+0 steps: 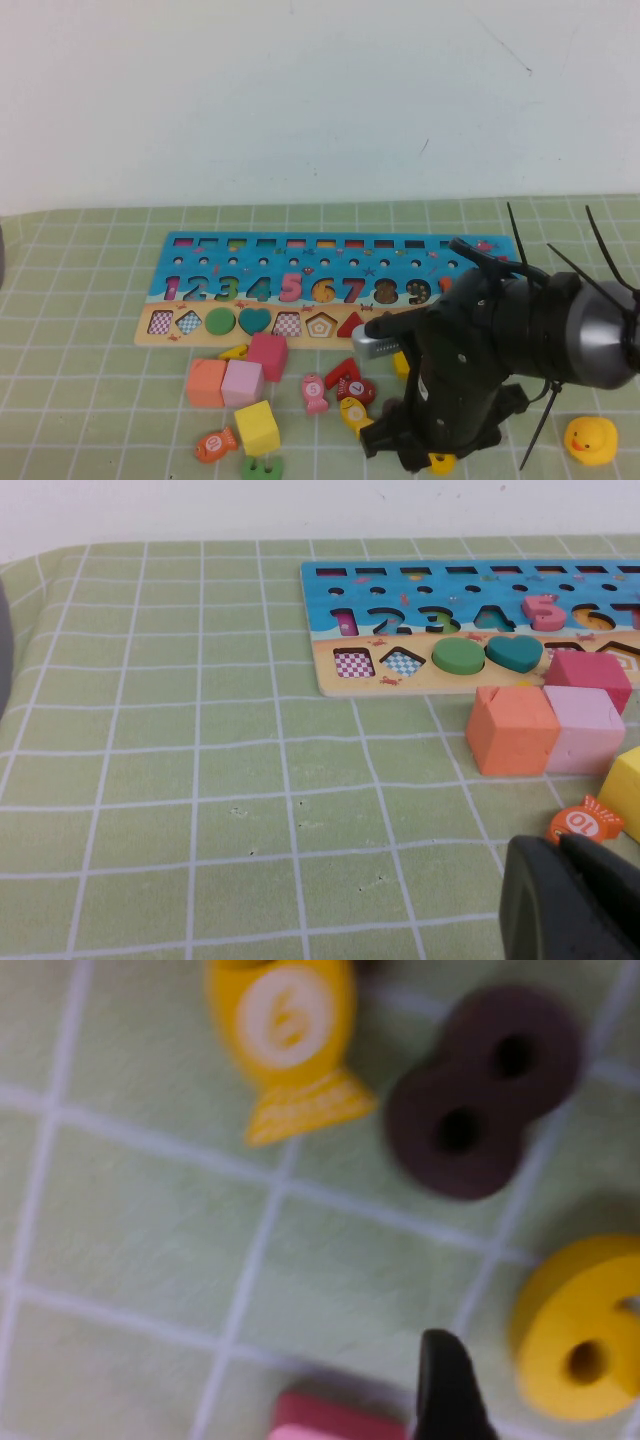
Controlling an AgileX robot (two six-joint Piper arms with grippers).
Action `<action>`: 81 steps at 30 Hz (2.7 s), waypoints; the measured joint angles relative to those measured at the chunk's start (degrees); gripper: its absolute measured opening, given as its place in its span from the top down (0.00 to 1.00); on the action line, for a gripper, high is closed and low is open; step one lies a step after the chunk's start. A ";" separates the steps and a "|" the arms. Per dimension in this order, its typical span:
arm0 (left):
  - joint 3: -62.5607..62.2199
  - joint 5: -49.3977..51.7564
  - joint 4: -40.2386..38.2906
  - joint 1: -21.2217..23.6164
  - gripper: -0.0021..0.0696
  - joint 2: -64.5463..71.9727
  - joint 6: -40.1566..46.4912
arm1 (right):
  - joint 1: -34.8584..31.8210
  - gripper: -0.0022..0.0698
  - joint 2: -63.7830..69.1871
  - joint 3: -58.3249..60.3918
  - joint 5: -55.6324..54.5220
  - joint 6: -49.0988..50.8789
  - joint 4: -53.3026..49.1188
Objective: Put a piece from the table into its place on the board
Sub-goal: Pick up the "number 6", then place the "number 6" into the hole of the number 6
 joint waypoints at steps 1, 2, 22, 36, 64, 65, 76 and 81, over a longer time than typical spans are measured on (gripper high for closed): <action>0.00 0.00 0.00 0.00 0.97 0.00 0.00 | 0.00 0.43 0.00 -0.12 0.00 0.96 -1.19; 0.00 0.00 -0.10 0.00 0.97 0.00 0.00 | 0.00 0.43 0.00 -0.12 0.00 1.60 -1.98; 0.00 0.00 -0.10 0.00 0.97 0.00 0.00 | 0.00 0.45 2.20 -0.23 0.11 2.89 -3.47; 0.00 0.00 -0.10 0.00 0.97 0.00 0.00 | 0.00 0.59 2.20 -8.98 6.90 -1.98 -2.49; 0.00 0.00 -0.10 0.00 0.97 0.00 0.00 | -4.62 0.59 35.18 -73.30 26.27 -9.34 4.84; 0.00 0.00 -0.10 0.00 0.97 0.00 0.00 | -5.41 0.59 36.04 -74.34 26.40 -9.34 5.98; 0.00 0.00 -0.10 0.00 0.97 0.00 0.00 | -8.42 0.59 38.32 -76.16 26.77 -9.23 6.14; 0.00 0.00 -0.10 0.00 0.97 0.00 0.00 | -8.42 0.59 38.32 -76.24 26.77 -11.22 6.25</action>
